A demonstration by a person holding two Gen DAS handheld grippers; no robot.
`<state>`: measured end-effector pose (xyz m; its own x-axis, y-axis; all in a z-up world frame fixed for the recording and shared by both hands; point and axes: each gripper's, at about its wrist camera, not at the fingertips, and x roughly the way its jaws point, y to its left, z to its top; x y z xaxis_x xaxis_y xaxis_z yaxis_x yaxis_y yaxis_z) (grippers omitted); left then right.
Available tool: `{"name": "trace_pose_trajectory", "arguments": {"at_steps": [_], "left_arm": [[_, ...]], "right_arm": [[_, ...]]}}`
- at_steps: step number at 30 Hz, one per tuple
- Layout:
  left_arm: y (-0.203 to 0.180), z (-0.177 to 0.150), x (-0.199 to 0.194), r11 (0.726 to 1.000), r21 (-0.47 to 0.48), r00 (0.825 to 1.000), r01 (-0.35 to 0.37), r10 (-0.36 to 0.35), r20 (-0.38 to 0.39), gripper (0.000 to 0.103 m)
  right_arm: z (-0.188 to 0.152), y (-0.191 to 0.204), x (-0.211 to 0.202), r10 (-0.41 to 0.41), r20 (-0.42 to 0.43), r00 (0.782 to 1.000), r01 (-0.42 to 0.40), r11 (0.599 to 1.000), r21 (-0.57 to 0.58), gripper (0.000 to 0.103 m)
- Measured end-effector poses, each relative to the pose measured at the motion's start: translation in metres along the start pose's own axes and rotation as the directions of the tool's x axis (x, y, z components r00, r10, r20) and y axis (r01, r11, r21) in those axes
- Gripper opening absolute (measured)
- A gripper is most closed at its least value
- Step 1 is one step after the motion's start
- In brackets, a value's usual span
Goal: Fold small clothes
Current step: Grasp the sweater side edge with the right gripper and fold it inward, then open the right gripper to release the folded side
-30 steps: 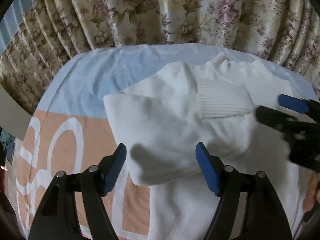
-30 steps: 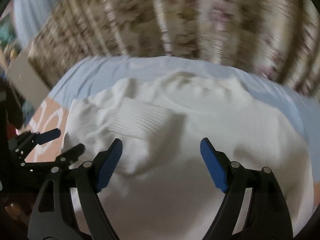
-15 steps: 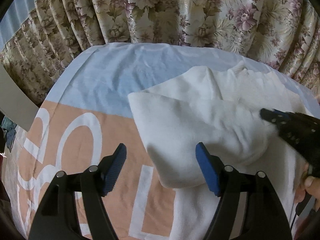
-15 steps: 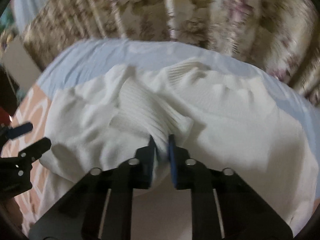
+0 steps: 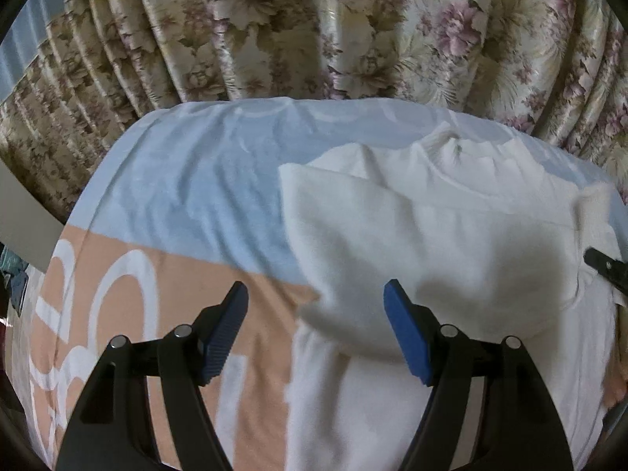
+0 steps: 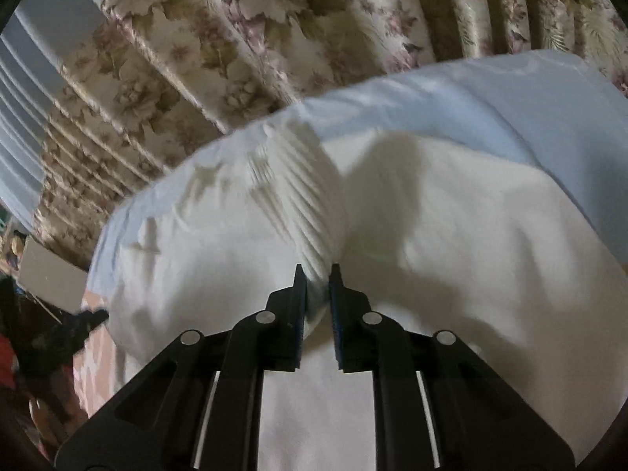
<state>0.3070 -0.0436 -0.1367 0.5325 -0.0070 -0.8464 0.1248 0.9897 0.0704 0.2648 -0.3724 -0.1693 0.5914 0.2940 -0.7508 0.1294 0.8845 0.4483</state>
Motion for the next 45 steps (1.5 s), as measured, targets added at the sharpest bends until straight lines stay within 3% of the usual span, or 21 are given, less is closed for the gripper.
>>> {"name": "trace_pose_trajectory", "arguments": {"at_steps": [3,6,8,11,15,18,20,22,23,25,27,29,34,35,37,38,42,45], "left_arm": [[-0.010,0.003,0.014,1.000,0.023,1.000,-0.015,0.015,-0.019,0.072],[-0.015,0.005,0.025,0.999,0.028,0.999,-0.017,0.018,-0.037,0.072],[-0.019,0.006,0.029,0.999,0.036,0.999,-0.020,0.021,-0.038,0.072],[-0.021,0.007,0.036,0.998,0.050,0.998,-0.046,0.048,-0.039,0.072],[-0.021,0.008,0.041,0.996,0.063,0.997,-0.060,0.062,-0.037,0.074],[-0.020,0.008,0.040,0.995,0.071,0.997,-0.075,0.076,-0.024,0.072],[-0.018,0.007,0.040,0.993,0.062,0.995,-0.097,0.098,-0.012,0.062],[-0.011,0.007,0.042,0.996,0.037,0.996,-0.082,0.082,-0.017,0.055],[-0.008,0.008,0.042,0.997,0.028,0.997,-0.073,0.073,-0.020,0.052],[-0.007,0.009,0.041,0.997,0.025,0.997,-0.068,0.069,-0.017,0.041],[-0.005,0.010,0.036,0.989,0.027,0.989,-0.148,0.148,0.011,0.015],[0.005,0.012,0.035,0.986,0.000,0.986,-0.168,0.168,0.016,0.015],[0.018,0.012,0.041,0.989,-0.016,0.989,-0.144,0.144,-0.032,0.021],[0.019,0.012,0.038,0.990,-0.017,0.989,-0.142,0.142,-0.029,0.027],[0.021,0.012,0.029,0.989,-0.028,0.990,-0.143,0.142,-0.017,0.062],[0.023,0.012,0.021,0.992,-0.038,0.992,-0.123,0.123,-0.004,0.066],[0.015,0.012,-0.002,0.998,-0.027,0.998,-0.054,0.055,0.021,0.067],[0.002,0.009,-0.013,1.000,-0.020,1.000,0.016,-0.016,0.007,0.071]], "right_arm": [[-0.006,-0.001,-0.019,-0.020,0.019,1.000,0.020,1.000,-0.015,0.024],[0.001,0.005,-0.045,-0.087,0.097,0.991,0.092,0.995,-0.047,0.041],[0.010,0.010,-0.055,-0.104,0.120,0.987,0.113,0.991,-0.066,0.057],[0.021,0.018,-0.043,-0.197,0.080,0.977,0.204,0.974,-0.100,0.062],[0.021,0.002,-0.008,-0.355,-0.015,0.935,0.353,0.933,-0.075,0.061],[0.012,-0.013,-0.003,-0.364,-0.019,0.931,0.363,0.931,-0.038,0.052],[0.009,-0.019,-0.005,-0.334,-0.006,0.943,0.334,0.942,-0.017,0.031],[0.007,-0.024,-0.011,-0.303,0.005,0.953,0.303,0.953,0.012,0.017],[0.007,-0.024,-0.014,-0.286,0.015,0.958,0.286,0.958,0.018,0.015],[0.009,-0.020,-0.013,-0.269,0.029,0.963,0.269,0.963,0.004,0.013],[0.010,-0.011,-0.012,-0.255,0.041,0.966,0.255,0.967,-0.015,0.012],[0.012,-0.003,-0.014,-0.203,0.064,0.977,0.206,0.978,-0.033,0.012],[0.014,-0.006,-0.001,-0.255,0.043,0.966,0.257,0.964,-0.067,0.012],[0.013,-0.010,-0.001,-0.251,0.042,0.967,0.253,0.966,-0.060,0.013],[0.011,-0.013,-0.011,-0.264,0.058,0.963,0.267,0.962,-0.053,0.017],[0.011,-0.013,-0.016,-0.272,0.068,0.960,0.276,0.960,-0.053,0.017],[0.009,-0.011,-0.046,-0.336,0.149,0.930,0.347,0.936,-0.055,0.021],[0.008,-0.003,-0.048,-0.298,0.147,0.943,0.312,0.946,-0.088,0.028]]}}
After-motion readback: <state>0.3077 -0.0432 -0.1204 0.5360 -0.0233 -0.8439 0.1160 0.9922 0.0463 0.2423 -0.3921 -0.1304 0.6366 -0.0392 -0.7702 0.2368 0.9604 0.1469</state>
